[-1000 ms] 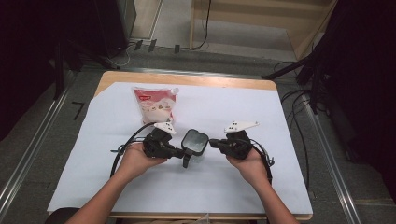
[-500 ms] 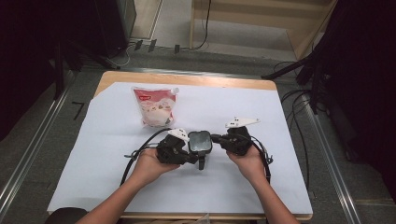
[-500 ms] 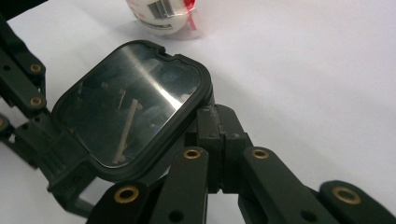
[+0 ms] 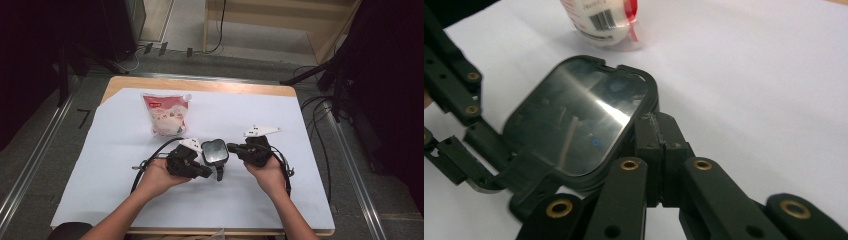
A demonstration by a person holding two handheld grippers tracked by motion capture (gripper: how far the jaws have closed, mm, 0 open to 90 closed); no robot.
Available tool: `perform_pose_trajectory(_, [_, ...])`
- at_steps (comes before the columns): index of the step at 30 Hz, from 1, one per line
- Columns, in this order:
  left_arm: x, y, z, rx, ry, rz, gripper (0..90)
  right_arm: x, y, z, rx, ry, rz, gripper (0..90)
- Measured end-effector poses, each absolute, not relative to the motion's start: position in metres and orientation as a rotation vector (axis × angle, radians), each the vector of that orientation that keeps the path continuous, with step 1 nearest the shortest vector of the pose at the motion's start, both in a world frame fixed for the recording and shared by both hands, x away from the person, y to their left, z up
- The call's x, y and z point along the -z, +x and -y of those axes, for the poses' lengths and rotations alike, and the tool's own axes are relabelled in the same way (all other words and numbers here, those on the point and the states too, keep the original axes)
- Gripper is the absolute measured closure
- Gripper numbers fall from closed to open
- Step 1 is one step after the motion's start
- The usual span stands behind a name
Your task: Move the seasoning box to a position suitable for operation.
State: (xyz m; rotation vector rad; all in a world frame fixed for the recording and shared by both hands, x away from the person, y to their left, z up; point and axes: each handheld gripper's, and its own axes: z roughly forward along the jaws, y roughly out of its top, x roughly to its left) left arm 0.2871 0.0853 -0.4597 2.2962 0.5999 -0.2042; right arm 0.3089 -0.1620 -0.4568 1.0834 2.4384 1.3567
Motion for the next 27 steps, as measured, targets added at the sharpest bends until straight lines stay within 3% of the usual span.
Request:
perform_pose_trajectory(3, [0.456, 0.285, -0.090, 0.218, 2.297, -0.590, 81.3, 0.453, 0.305, 0.164, -1.364, 1.074, -2.447, 89.5])
perform_pose_trajectory(7, [0.448, 0.284, -0.100, 0.207, 2.305, -0.577, 72.0, 0.450, 0.296, 0.168, -1.362, 1.068, -2.457, 79.4])
perform_pose_trajectory(9, [0.444, 0.285, -0.105, 0.189, 2.306, -0.583, 67.0, 0.448, 0.293, 0.171, -1.354, 1.067, -2.449, 67.6])
perform_pose_trajectory(12, [0.440, 0.287, -0.113, 0.158, 2.299, -0.586, 60.0, 0.448, 0.290, 0.173, -1.345, 1.083, -2.443, 61.1])
perform_pose_trajectory(20, [0.435, 0.290, -0.128, 0.132, 2.260, -0.585, 45.8, 0.443, 0.281, 0.182, -1.342, 1.113, -2.413, 58.9])
perform_pose_trajectory(27, [0.435, 0.293, -0.132, 0.137, 2.249, -0.598, 40.9, 0.439, 0.260, 0.185, -1.369, 1.108, -2.415, 58.7])
